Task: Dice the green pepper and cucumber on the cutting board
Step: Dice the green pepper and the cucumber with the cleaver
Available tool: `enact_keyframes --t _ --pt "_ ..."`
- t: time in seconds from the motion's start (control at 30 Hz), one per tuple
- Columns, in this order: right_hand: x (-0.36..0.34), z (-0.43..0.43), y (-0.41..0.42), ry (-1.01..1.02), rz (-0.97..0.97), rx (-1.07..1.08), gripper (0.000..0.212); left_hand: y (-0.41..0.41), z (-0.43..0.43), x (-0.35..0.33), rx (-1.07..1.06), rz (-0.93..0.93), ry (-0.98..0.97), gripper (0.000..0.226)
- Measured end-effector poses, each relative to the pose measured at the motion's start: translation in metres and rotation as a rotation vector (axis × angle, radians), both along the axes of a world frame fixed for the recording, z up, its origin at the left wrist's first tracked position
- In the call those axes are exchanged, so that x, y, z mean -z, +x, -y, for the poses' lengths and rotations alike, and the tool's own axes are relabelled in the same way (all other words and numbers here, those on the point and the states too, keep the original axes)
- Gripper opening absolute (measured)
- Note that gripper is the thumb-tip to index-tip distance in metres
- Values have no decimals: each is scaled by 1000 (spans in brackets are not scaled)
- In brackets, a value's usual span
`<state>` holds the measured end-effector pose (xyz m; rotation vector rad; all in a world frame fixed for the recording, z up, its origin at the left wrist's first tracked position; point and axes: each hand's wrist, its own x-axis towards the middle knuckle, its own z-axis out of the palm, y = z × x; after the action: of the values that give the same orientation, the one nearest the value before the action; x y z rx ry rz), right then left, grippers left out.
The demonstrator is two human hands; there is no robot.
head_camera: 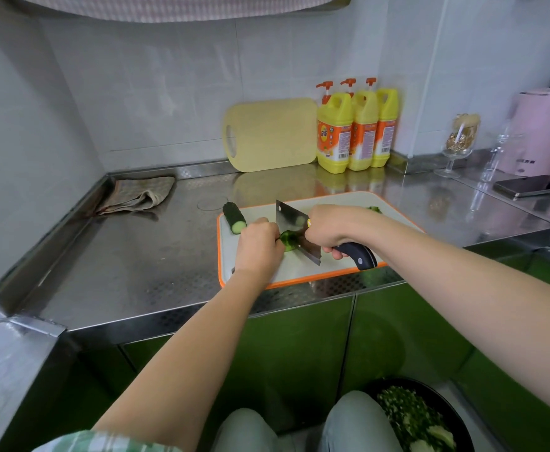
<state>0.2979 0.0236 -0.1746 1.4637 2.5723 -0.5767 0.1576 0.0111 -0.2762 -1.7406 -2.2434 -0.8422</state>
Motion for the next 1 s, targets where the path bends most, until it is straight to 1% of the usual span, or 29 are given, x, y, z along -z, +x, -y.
enact_keyframes --t 0.17,0.27,0.37,0.47,0.57,0.67,0.7,0.77,0.83,0.87,0.93,1.0 --pt "24 -4 -5 60 -42 25 16 -3 0 6 14 79 76 6" --pt "43 -9 -9 122 -70 61 13 -3 5 7 6 196 127 4" --pt "50 -14 -10 89 -180 101 14 -2 11 6 -38 325 149 3" --pt "54 -21 -6 64 -332 107 10 -12 16 3 -147 358 138 5" --pt "52 -31 -1 69 -520 129 18 -31 16 0 -220 284 106 17" --pt "42 -41 7 34 -645 186 16 -43 15 0 -272 146 9 26" --pt "41 -44 10 32 -653 199 18 -44 14 2 -277 105 1 28" --pt "43 -50 18 38 -646 228 27 -42 10 3 -244 62 46 30" --pt "49 -54 26 40 -631 269 29 -36 5 3 -157 1 99 30" --pt "52 -55 29 45 -614 284 29 -31 1 1 -112 -43 83 30" --pt "55 -57 35 60 -565 298 29 -20 -7 -3 -70 -142 -37 33" --pt "55 -57 39 78 -505 296 25 -11 -15 -6 -83 -255 -182 32"
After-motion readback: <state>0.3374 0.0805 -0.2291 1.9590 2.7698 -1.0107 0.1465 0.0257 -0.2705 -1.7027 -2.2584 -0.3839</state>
